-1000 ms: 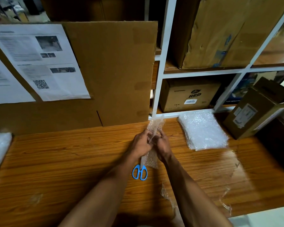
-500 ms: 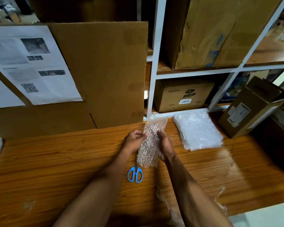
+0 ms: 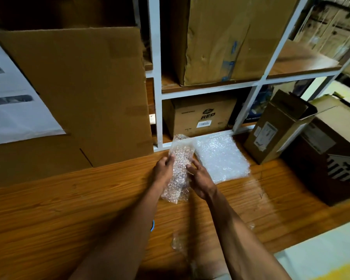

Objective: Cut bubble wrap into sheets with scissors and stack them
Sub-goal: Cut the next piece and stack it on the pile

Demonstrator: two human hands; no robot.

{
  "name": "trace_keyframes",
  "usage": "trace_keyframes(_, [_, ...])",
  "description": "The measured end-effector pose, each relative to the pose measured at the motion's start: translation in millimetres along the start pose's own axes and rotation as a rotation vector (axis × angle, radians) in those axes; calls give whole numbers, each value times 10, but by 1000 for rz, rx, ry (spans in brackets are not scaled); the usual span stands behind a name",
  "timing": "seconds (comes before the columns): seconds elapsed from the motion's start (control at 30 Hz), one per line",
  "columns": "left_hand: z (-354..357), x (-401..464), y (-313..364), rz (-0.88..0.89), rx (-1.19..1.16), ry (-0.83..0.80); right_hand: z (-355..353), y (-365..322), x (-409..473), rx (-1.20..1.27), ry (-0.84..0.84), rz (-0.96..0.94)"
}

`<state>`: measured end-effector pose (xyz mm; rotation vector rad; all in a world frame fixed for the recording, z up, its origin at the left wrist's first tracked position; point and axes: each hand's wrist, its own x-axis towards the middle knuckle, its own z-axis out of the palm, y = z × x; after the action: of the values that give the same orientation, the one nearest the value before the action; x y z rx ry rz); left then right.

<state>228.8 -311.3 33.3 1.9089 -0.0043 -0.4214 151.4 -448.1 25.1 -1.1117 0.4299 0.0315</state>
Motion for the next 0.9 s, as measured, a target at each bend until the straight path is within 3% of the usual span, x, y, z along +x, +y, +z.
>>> trace_keyframes(0.2, [291, 134, 102, -36, -102, 67, -178, -13, -3, 82, -72, 50])
trace_keyframes(0.4, [485, 144, 265, -130, -53, 302, -217, -9, -40, 132, -98, 46])
trace_keyframes(0.57, [497, 170, 294, -134, -9, 334, -284, -79, -52, 126, -102, 26])
trace_keyframes(0.9, [451, 119, 294, -116, -79, 356, -392, -13, -123, -232, -25, -56])
